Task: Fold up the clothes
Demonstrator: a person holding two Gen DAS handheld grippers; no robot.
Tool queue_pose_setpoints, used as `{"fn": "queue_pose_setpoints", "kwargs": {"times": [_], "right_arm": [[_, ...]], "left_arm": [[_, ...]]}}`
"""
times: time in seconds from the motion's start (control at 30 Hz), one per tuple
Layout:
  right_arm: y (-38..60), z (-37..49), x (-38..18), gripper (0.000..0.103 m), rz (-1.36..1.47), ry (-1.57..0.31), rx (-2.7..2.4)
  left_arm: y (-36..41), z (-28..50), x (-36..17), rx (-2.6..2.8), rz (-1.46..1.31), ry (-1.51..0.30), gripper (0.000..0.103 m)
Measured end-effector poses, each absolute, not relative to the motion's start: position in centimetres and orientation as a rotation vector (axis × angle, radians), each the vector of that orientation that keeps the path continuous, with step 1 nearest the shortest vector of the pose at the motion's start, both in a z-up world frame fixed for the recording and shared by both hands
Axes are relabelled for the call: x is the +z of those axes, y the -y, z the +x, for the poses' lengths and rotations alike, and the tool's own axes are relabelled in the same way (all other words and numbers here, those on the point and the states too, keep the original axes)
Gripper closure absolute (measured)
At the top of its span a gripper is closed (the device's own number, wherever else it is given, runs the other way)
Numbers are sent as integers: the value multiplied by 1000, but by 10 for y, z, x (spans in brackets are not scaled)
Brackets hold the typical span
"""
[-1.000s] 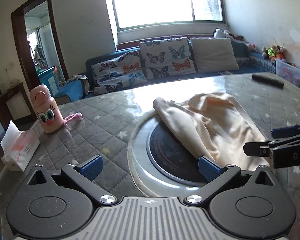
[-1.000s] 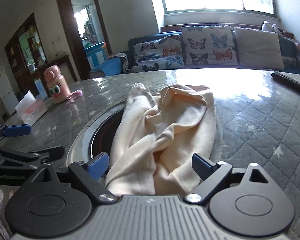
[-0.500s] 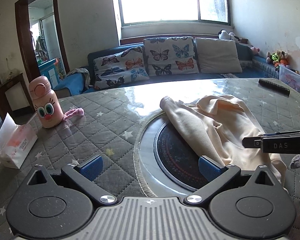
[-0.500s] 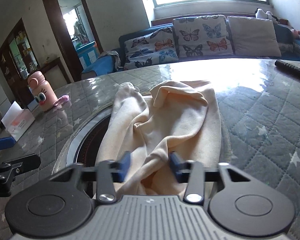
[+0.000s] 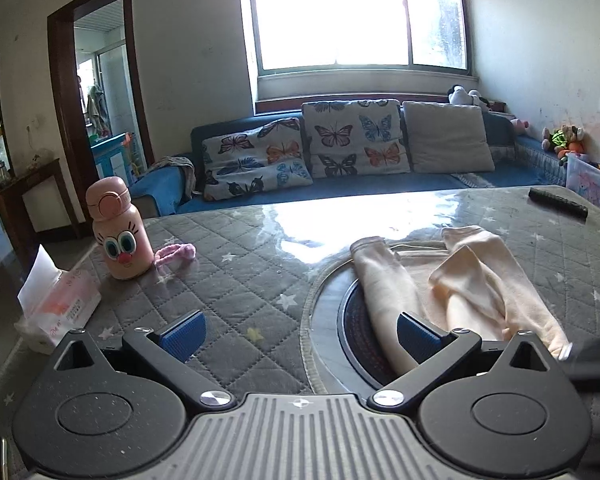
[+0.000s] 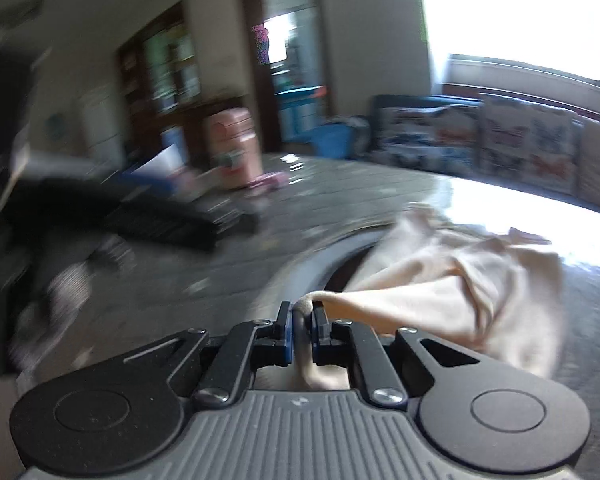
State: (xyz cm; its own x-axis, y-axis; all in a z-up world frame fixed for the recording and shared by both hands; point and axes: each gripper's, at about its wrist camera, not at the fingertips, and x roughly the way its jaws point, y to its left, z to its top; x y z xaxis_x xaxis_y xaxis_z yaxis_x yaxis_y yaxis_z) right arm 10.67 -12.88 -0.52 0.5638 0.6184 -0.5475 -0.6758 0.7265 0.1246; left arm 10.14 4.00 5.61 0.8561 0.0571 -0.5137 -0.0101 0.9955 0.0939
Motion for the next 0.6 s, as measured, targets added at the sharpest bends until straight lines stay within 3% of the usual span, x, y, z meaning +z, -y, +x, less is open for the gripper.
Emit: {"fn": "queue_pose_setpoints", "kwargs": {"times": [0.1,0.17,0.27,0.6], "right_arm": [[118,91,-9,83,-146,-635,836],[118,86,-10,80,-171,-641,846],[135,81,-4,80,-151,-653,844],[225,123,8,80,-34,-673,600]], "left_arm": [[-34,101,55,5,96,-548,0],[-29,101,55,-23,102,-552,1],[-17,108,54,-78,93,-564,1],[32,160,42,-249,57,-672,21]]}}
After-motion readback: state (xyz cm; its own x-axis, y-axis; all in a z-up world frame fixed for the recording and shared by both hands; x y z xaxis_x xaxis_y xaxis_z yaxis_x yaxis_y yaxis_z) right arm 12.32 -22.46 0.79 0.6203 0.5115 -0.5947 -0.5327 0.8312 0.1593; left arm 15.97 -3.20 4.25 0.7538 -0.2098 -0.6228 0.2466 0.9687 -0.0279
